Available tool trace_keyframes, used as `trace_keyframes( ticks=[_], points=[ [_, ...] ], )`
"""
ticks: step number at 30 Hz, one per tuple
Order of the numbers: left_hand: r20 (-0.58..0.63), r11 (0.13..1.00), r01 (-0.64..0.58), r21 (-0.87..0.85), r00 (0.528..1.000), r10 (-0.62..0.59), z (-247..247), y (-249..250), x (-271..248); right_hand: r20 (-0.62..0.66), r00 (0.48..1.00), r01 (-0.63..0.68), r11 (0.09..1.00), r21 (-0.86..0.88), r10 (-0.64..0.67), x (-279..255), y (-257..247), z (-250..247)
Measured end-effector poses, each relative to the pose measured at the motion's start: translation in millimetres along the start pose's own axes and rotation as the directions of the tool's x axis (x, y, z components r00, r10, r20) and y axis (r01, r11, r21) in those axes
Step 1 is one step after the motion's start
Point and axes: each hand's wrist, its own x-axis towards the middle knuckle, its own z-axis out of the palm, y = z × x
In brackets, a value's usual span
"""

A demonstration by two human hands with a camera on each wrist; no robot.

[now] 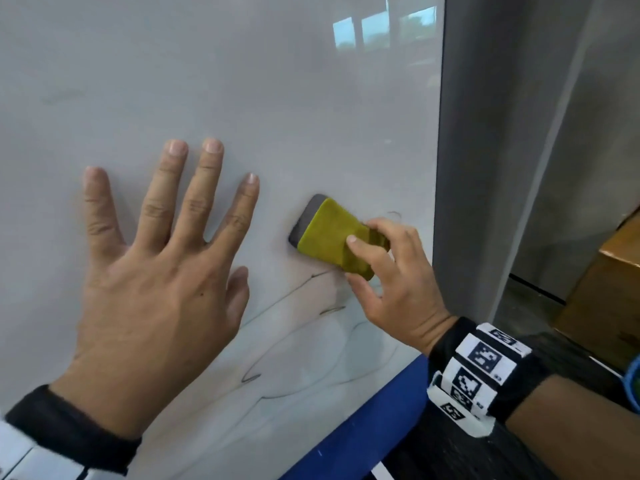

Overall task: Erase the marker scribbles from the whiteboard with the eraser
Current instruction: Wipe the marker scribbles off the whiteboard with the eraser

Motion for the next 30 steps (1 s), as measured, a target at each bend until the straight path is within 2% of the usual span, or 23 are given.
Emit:
trace_keyframes(
  ticks=[2, 5, 7, 9, 11, 13, 14, 16, 19, 21, 26, 28, 30],
  points=[
    [-0.007, 0.998, -0.013, -0.056, 1.000, 0.013, 3.3, -1.2, -0.3, 0.024, 1.000, 0.005, 0.999, -0.034, -0.005, -5.1, 10.0, -2.8],
    [0.003, 0.995, -0.013, -0.099, 1.000, 0.013, 6.4, -1.5, 0.8, -0.104, 0.966, -0.237, 0.971, 0.016, 0.237, -2.6, 18.5, -1.7],
    [-0.003, 0.993, -0.009, -0.118, 1.000, 0.009, 7.6, -1.8, 0.8, -0.142, 0.938, -0.311, 0.949, 0.052, 0.315, -1.5, 11.8, 2.5],
    [-0.027, 0.990, -0.017, -0.140, 1.000, 0.014, 10.0, -3.3, 0.1, -0.122, 0.962, -0.244, 0.969, 0.037, 0.246, -5.9, 1.0, 5.9],
    [-0.051, 0.988, -0.023, -0.151, 0.999, 0.016, 12.3, -4.3, -0.8, -0.030, 0.995, -0.093, 0.996, 0.012, 0.094, -13.8, -6.1, 6.0],
    [-0.066, 0.987, -0.030, -0.157, 0.998, 0.020, 14.7, -4.5, -1.2, 0.047, 0.999, -0.014, 1.000, -0.009, 0.014, -16.1, -2.7, 2.0],
    [-0.072, 0.987, -0.031, -0.159, 0.997, 0.020, 15.8, -4.4, -0.8, 0.048, 0.999, -0.022, 0.999, -0.027, 0.023, -14.3, 2.2, -0.1],
    [-0.076, 0.987, -0.027, -0.156, 0.997, 0.015, 17.7, -3.8, 0.1, -0.020, 0.991, -0.131, 0.991, -0.035, 0.130, -8.1, 13.4, -3.4],
    [-0.070, 0.988, -0.010, -0.155, 0.998, 0.000, 17.4, -1.4, 0.1, -0.108, 0.948, -0.298, 0.954, 0.028, 0.299, 0.6, 21.0, -3.5],
    [-0.058, 0.990, -0.004, -0.144, 0.998, -0.005, 14.6, 2.3, 1.0, -0.114, 0.946, -0.303, 0.952, 0.031, 0.305, -0.3, 15.5, -0.4],
    [-0.050, 0.997, -0.062, -0.037, 0.997, 0.060, 7.8, 14.9, 4.9, 0.011, 0.997, -0.079, 0.997, 0.009, 0.079, -8.3, 6.2, -4.1],
    [-0.030, 0.997, -0.081, -0.002, 0.996, 0.081, 5.7, 16.5, 5.7, -0.022, 0.992, -0.123, 0.992, 0.008, 0.123, -5.8, 13.7, -5.2],
    [-0.007, 0.995, -0.099, 0.003, 0.995, 0.099, 3.4, 16.2, 7.2, -0.098, 0.961, -0.255, 0.965, 0.052, 0.259, -3.4, 17.6, -2.9]
  ],
)
